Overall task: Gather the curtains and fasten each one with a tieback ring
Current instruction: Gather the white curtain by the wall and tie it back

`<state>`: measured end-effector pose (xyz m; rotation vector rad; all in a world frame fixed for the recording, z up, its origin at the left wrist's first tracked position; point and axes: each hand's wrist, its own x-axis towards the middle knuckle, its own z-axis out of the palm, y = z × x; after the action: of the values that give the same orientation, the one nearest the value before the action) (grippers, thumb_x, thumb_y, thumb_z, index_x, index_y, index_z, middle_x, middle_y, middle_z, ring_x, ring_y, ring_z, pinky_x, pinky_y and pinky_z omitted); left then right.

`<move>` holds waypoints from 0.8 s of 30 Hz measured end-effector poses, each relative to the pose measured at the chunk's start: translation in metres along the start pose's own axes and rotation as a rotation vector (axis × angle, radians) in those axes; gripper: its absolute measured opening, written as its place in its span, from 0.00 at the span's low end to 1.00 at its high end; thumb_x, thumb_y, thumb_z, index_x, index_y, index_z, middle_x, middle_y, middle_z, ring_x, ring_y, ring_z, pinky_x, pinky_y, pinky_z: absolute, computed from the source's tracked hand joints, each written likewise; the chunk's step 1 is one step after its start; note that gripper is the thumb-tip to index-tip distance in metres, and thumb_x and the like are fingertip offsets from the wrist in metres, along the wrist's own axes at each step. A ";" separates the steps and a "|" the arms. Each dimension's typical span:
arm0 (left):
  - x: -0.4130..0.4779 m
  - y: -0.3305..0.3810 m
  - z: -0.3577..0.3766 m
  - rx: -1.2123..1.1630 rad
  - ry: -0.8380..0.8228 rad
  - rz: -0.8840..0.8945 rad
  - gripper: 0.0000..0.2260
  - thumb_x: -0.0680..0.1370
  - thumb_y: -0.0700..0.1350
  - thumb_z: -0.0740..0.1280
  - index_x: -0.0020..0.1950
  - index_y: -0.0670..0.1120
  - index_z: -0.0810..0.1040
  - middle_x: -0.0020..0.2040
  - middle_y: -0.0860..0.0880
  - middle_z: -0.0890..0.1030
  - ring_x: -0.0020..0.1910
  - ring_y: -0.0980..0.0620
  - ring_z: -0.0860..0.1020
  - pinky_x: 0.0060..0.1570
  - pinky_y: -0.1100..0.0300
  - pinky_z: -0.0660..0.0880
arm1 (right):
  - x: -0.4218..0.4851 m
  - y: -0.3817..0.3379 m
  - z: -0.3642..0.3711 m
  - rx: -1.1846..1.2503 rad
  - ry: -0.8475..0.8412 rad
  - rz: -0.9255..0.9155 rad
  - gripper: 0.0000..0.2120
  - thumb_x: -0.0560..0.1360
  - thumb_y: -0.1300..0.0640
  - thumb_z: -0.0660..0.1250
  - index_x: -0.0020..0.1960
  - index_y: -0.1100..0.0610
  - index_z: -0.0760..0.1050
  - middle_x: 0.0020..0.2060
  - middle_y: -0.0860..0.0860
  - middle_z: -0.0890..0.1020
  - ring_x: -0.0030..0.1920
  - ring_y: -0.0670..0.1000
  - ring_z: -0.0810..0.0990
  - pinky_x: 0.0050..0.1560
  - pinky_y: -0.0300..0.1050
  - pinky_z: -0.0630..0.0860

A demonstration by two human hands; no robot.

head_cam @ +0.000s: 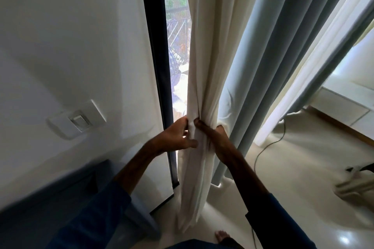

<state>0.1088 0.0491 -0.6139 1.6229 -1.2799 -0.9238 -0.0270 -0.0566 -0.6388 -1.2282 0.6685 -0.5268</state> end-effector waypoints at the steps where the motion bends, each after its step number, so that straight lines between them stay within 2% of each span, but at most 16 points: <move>1: 0.002 -0.002 0.006 0.050 0.070 0.024 0.16 0.67 0.44 0.80 0.47 0.55 0.75 0.37 0.65 0.80 0.39 0.65 0.79 0.42 0.70 0.76 | 0.000 -0.001 0.001 0.021 -0.019 0.020 0.25 0.63 0.38 0.82 0.54 0.50 0.85 0.49 0.56 0.88 0.51 0.58 0.87 0.48 0.50 0.84; 2: 0.004 -0.003 0.012 0.073 0.150 0.053 0.15 0.67 0.45 0.81 0.48 0.52 0.79 0.40 0.63 0.82 0.41 0.64 0.81 0.43 0.67 0.78 | 0.000 -0.003 0.002 0.044 -0.036 0.035 0.25 0.63 0.41 0.83 0.54 0.52 0.85 0.49 0.57 0.88 0.51 0.58 0.87 0.46 0.49 0.84; 4: 0.009 -0.001 0.018 0.067 0.281 0.071 0.18 0.69 0.45 0.81 0.55 0.42 0.83 0.49 0.50 0.86 0.50 0.52 0.84 0.53 0.51 0.82 | 0.001 -0.007 0.001 0.101 -0.067 0.049 0.27 0.63 0.47 0.84 0.56 0.59 0.84 0.51 0.60 0.87 0.52 0.59 0.87 0.47 0.47 0.83; 5: 0.010 0.000 0.019 0.059 0.314 0.070 0.18 0.70 0.44 0.80 0.57 0.39 0.83 0.51 0.45 0.86 0.51 0.48 0.85 0.55 0.47 0.81 | 0.002 -0.009 -0.001 0.139 -0.104 0.041 0.26 0.65 0.50 0.83 0.58 0.61 0.83 0.52 0.61 0.86 0.54 0.59 0.86 0.49 0.47 0.83; 6: 0.012 0.000 0.018 0.051 0.331 0.074 0.17 0.71 0.42 0.80 0.56 0.39 0.83 0.51 0.44 0.86 0.52 0.47 0.85 0.56 0.47 0.81 | 0.004 -0.012 -0.003 0.177 -0.154 0.024 0.24 0.67 0.54 0.82 0.59 0.62 0.82 0.55 0.62 0.85 0.56 0.60 0.85 0.52 0.48 0.83; 8: 0.014 -0.003 0.014 0.030 0.344 0.094 0.13 0.72 0.40 0.78 0.55 0.42 0.83 0.50 0.46 0.86 0.50 0.52 0.85 0.55 0.53 0.81 | 0.006 -0.017 -0.012 0.241 -0.223 0.004 0.23 0.72 0.59 0.77 0.65 0.60 0.79 0.59 0.60 0.84 0.58 0.57 0.84 0.59 0.50 0.80; 9: 0.014 -0.005 0.011 0.015 0.346 0.106 0.13 0.72 0.38 0.77 0.55 0.43 0.83 0.50 0.46 0.86 0.49 0.55 0.84 0.53 0.57 0.81 | 0.008 -0.019 -0.018 0.275 -0.216 0.013 0.23 0.73 0.59 0.76 0.68 0.57 0.78 0.60 0.58 0.84 0.57 0.55 0.83 0.62 0.51 0.78; 11: 0.014 -0.005 0.007 -0.001 0.372 0.112 0.13 0.73 0.36 0.76 0.57 0.39 0.82 0.51 0.43 0.85 0.50 0.53 0.84 0.51 0.57 0.81 | 0.010 -0.021 -0.031 0.338 -0.153 0.022 0.20 0.76 0.56 0.72 0.68 0.54 0.78 0.60 0.55 0.83 0.57 0.53 0.82 0.65 0.51 0.75; 14: 0.016 -0.008 0.002 -0.010 0.429 0.085 0.13 0.74 0.35 0.75 0.57 0.35 0.82 0.52 0.38 0.85 0.51 0.47 0.84 0.52 0.50 0.80 | 0.009 -0.020 -0.048 0.384 -0.009 -0.021 0.16 0.81 0.55 0.66 0.66 0.59 0.78 0.63 0.57 0.82 0.60 0.53 0.83 0.54 0.44 0.81; 16: 0.018 -0.009 0.002 -0.011 0.456 0.060 0.11 0.74 0.36 0.75 0.55 0.35 0.83 0.51 0.37 0.85 0.50 0.46 0.84 0.53 0.47 0.79 | 0.003 -0.017 -0.055 0.398 0.080 -0.067 0.14 0.81 0.55 0.67 0.65 0.59 0.79 0.63 0.54 0.83 0.58 0.51 0.84 0.49 0.42 0.81; 18: 0.022 -0.009 0.001 0.016 0.517 -0.026 0.11 0.74 0.40 0.76 0.53 0.37 0.84 0.49 0.39 0.86 0.50 0.46 0.84 0.52 0.46 0.80 | -0.005 -0.014 -0.060 0.332 0.124 -0.128 0.10 0.79 0.55 0.70 0.60 0.54 0.82 0.61 0.52 0.84 0.58 0.50 0.84 0.48 0.41 0.81; 21: 0.028 -0.003 0.001 0.157 0.612 -0.103 0.13 0.74 0.47 0.76 0.50 0.37 0.84 0.46 0.41 0.86 0.46 0.47 0.84 0.47 0.48 0.81 | -0.022 -0.010 -0.056 0.123 0.073 -0.159 0.09 0.76 0.53 0.74 0.56 0.51 0.85 0.58 0.51 0.85 0.60 0.50 0.83 0.49 0.41 0.80; 23: 0.031 0.009 0.004 0.321 0.558 -0.192 0.21 0.76 0.58 0.71 0.52 0.39 0.82 0.47 0.42 0.85 0.48 0.42 0.84 0.45 0.52 0.80 | -0.032 -0.005 -0.044 -0.045 -0.021 -0.154 0.11 0.75 0.51 0.75 0.56 0.52 0.85 0.55 0.50 0.86 0.59 0.50 0.84 0.51 0.41 0.80; 24: 0.033 0.014 0.006 0.442 0.501 -0.281 0.26 0.77 0.64 0.66 0.55 0.41 0.81 0.50 0.42 0.84 0.51 0.40 0.83 0.48 0.52 0.78 | -0.036 -0.003 -0.035 -0.105 -0.074 -0.158 0.11 0.75 0.52 0.75 0.56 0.52 0.85 0.54 0.50 0.87 0.58 0.49 0.84 0.51 0.41 0.81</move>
<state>0.1048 0.0145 -0.6047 2.2468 -0.9539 -0.3499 -0.0776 -0.0562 -0.6366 -1.4002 0.5447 -0.5797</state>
